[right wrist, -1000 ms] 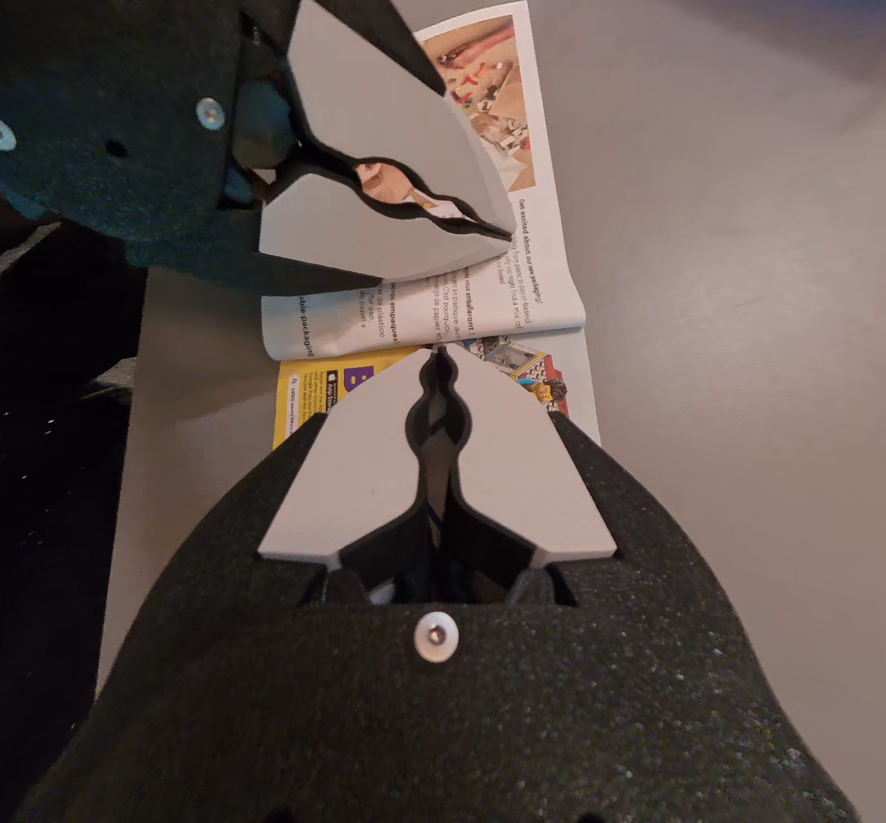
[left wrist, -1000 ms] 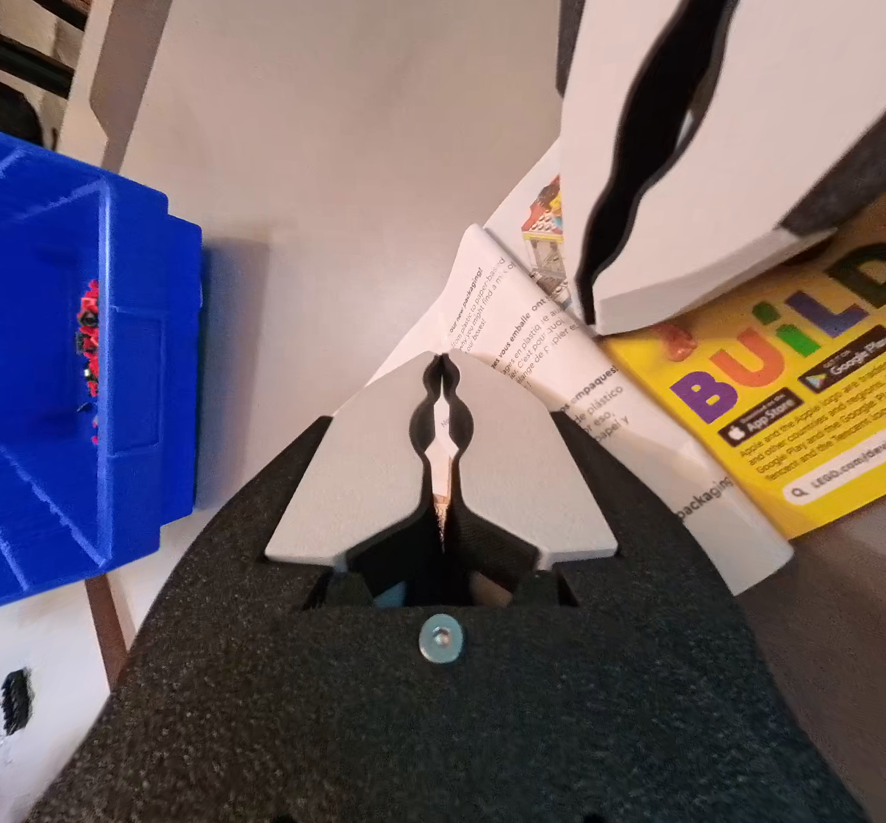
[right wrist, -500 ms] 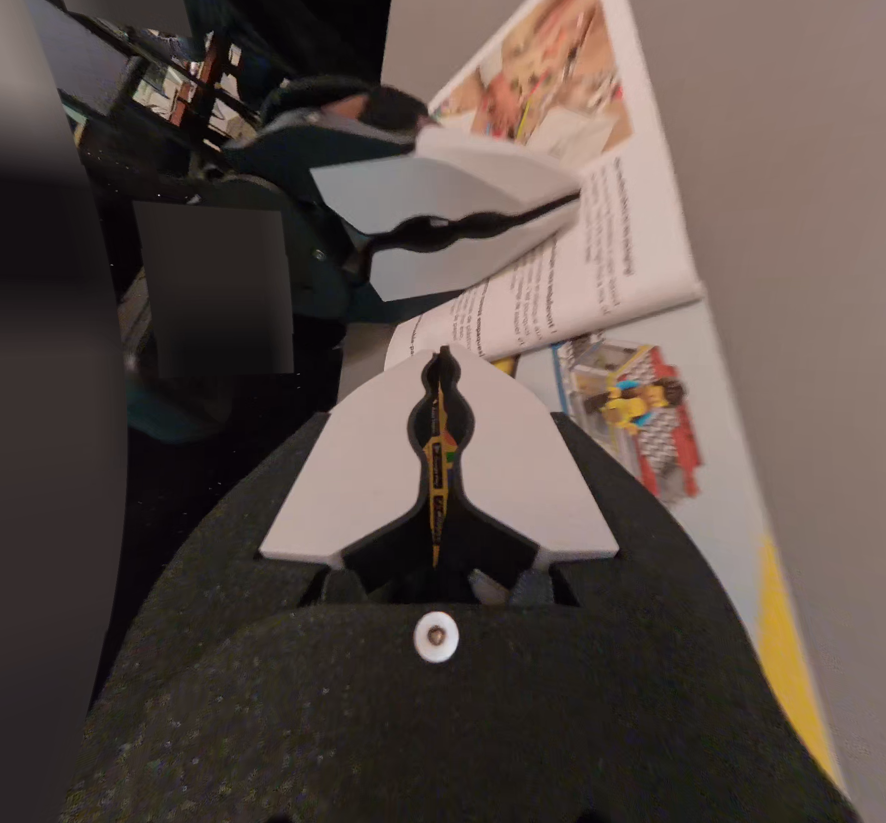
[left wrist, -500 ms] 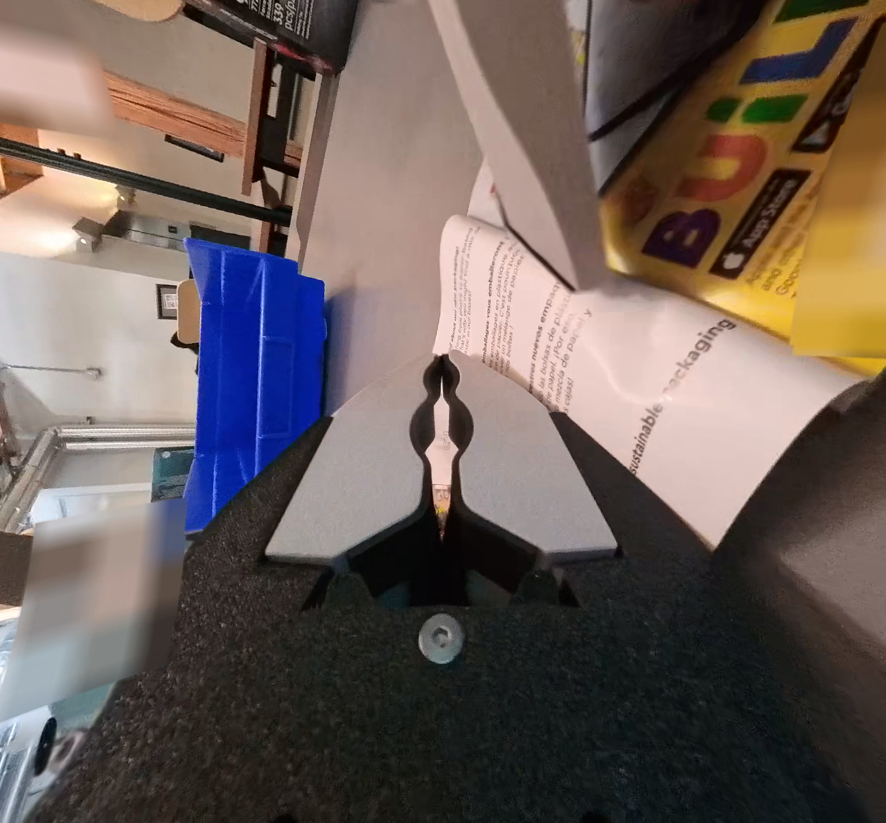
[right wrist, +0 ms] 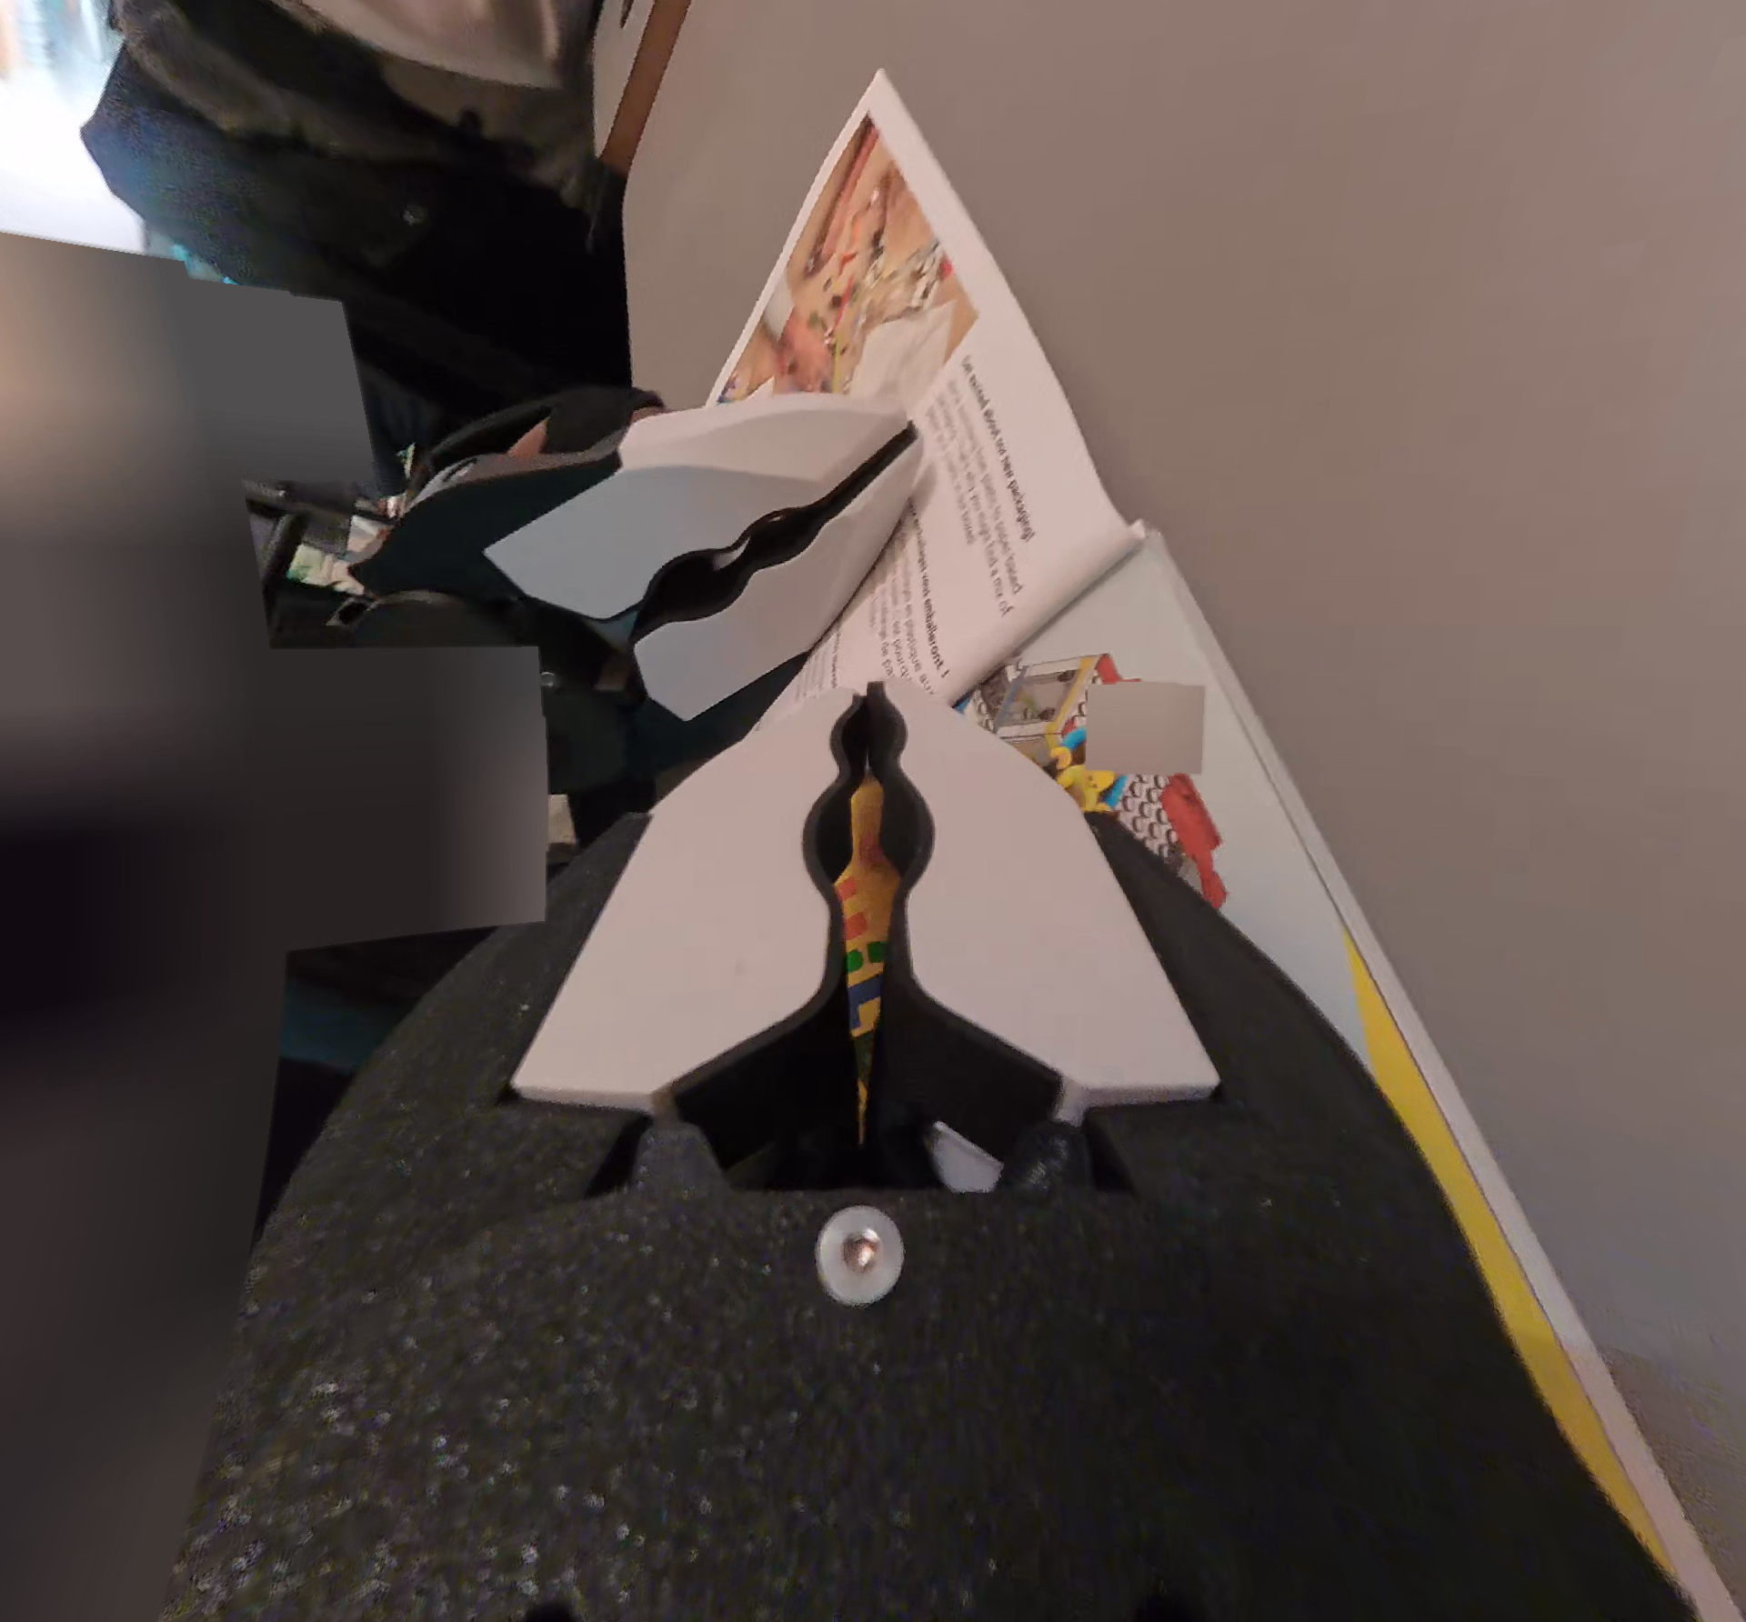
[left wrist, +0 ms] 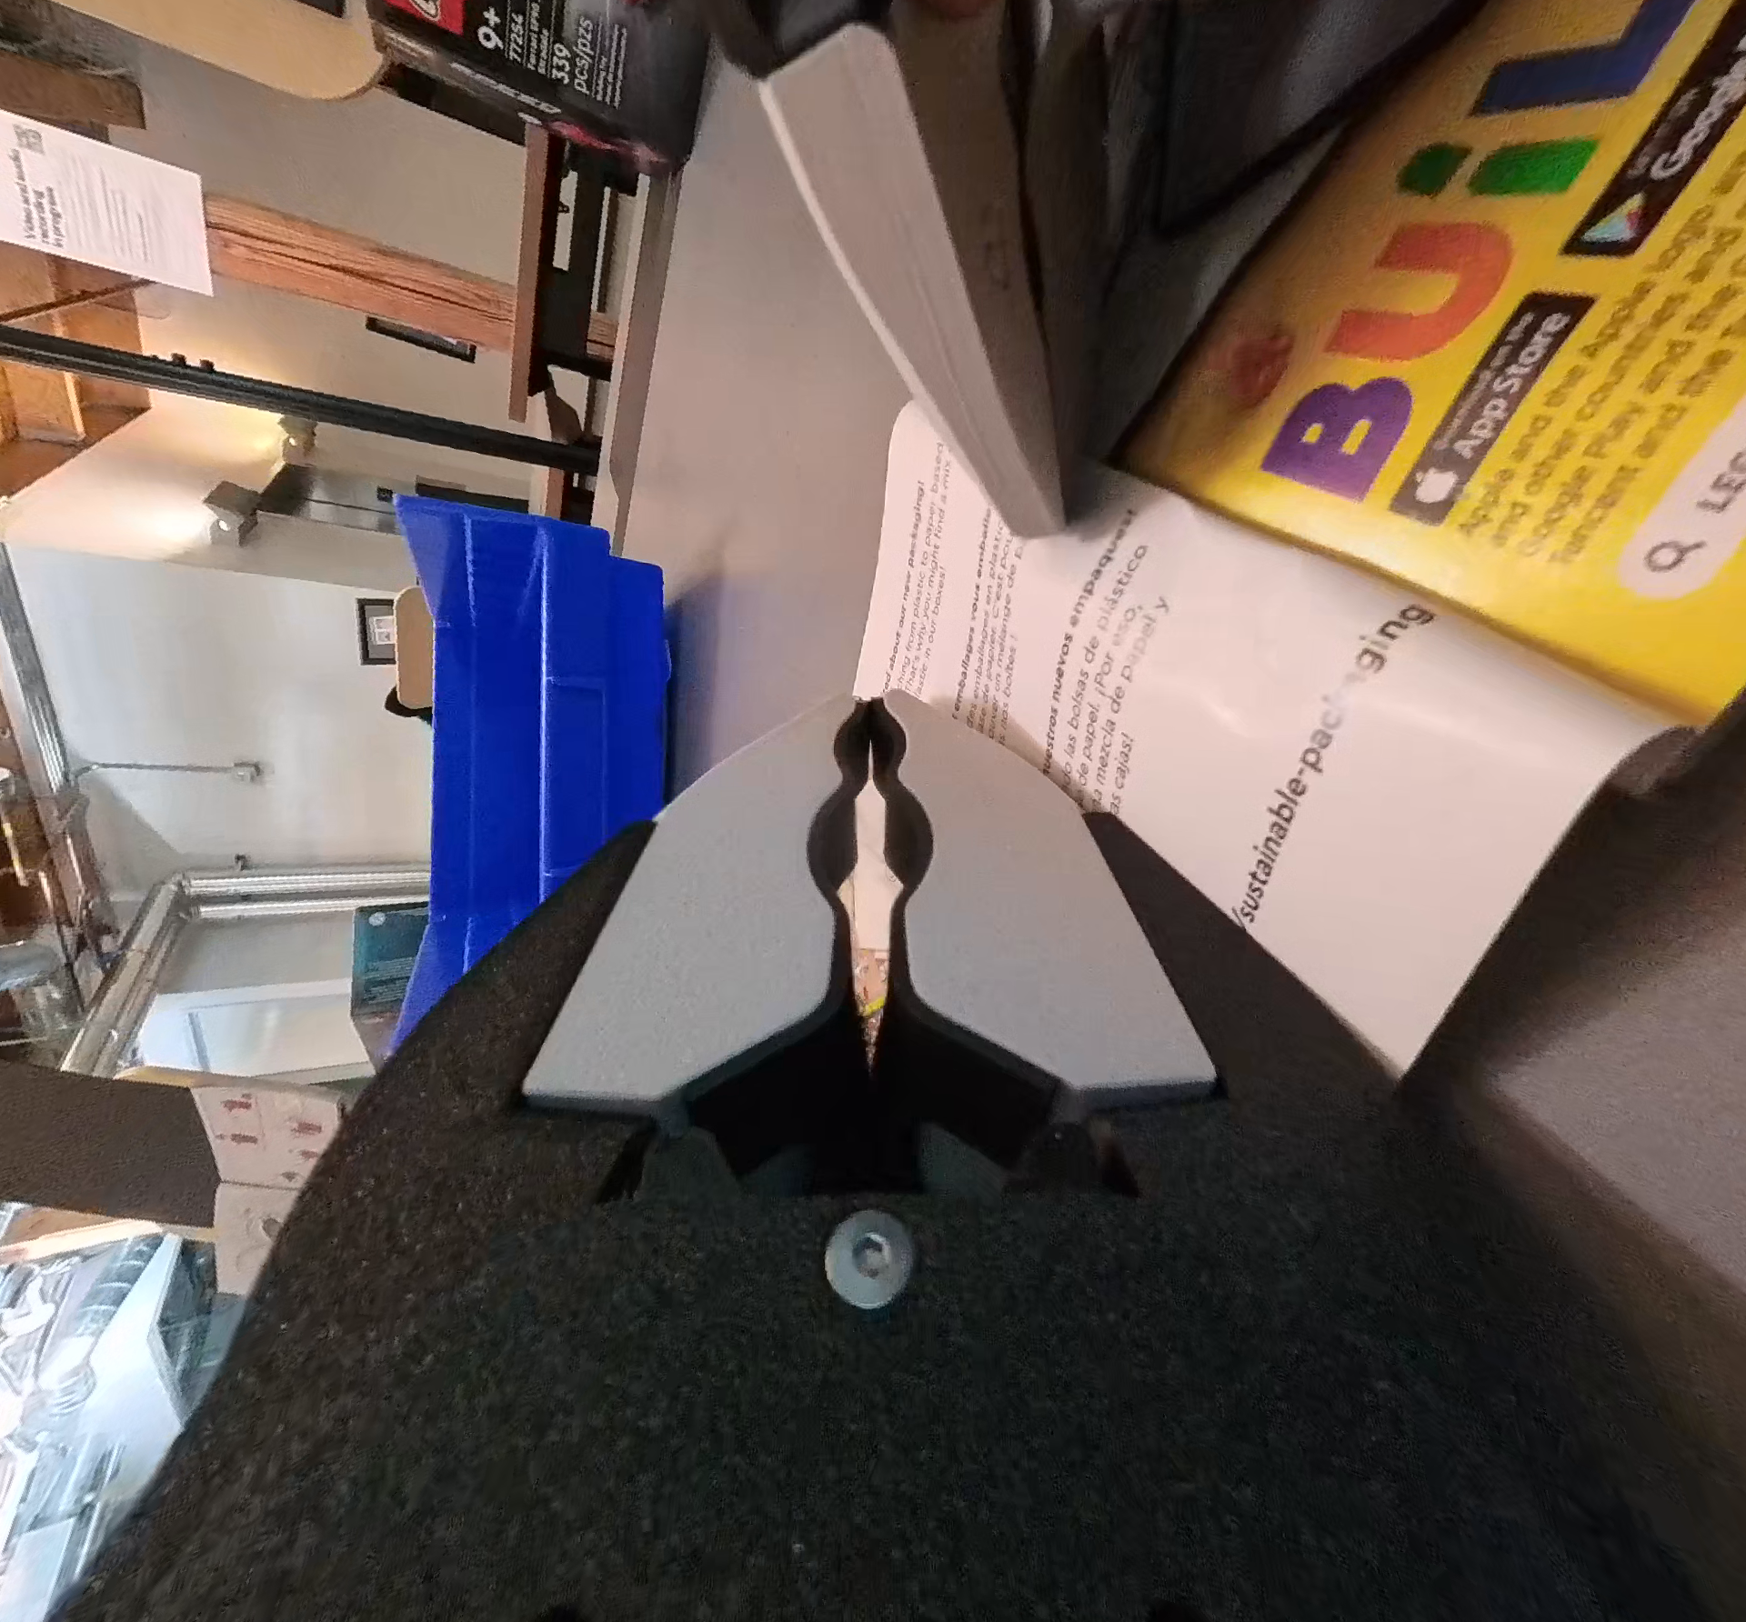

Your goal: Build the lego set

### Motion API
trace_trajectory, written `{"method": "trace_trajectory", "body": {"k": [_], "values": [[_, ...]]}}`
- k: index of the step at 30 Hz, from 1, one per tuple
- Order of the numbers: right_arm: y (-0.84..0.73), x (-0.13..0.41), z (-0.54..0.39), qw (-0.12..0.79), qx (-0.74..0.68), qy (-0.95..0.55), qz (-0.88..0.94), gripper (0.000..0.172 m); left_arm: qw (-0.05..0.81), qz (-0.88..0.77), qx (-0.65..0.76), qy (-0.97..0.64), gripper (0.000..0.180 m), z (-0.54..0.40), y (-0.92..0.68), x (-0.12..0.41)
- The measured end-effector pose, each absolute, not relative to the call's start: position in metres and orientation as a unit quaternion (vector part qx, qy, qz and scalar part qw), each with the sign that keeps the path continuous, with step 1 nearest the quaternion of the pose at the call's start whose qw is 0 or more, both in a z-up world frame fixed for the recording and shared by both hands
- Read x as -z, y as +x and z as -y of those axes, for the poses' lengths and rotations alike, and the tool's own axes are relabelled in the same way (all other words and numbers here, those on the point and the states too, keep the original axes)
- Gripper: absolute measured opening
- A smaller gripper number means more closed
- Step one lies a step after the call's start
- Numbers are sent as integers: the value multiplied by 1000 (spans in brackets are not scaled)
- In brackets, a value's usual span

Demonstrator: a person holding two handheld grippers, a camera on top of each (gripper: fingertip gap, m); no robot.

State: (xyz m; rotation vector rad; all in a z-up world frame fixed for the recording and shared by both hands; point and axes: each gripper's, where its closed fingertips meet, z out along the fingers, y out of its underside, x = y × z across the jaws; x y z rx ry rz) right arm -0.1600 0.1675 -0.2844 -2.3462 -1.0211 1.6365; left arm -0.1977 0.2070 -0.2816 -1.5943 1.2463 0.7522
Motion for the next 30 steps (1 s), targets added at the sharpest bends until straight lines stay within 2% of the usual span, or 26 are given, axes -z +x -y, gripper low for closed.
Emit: {"method": "trace_trajectory", "body": {"k": [5,12,15,20,30], "values": [[-159,286,-174,73,-525,-785,322,0,479,-519,-321,-631,0,-207,-195,279],[-152,281,-201,151,-509,-805,264,0,488,-528,-324,-615,0,-206,-193,278],[-157,285,-188,111,-516,-799,290,0,487,-529,-320,-617,0,-206,-193,278],[-160,286,-189,99,-522,-796,290,0,486,-531,-314,-620,0,-206,-194,279],[-151,275,-223,187,-513,-811,210,0,485,-536,-307,-619,0,-205,-194,280]]}}
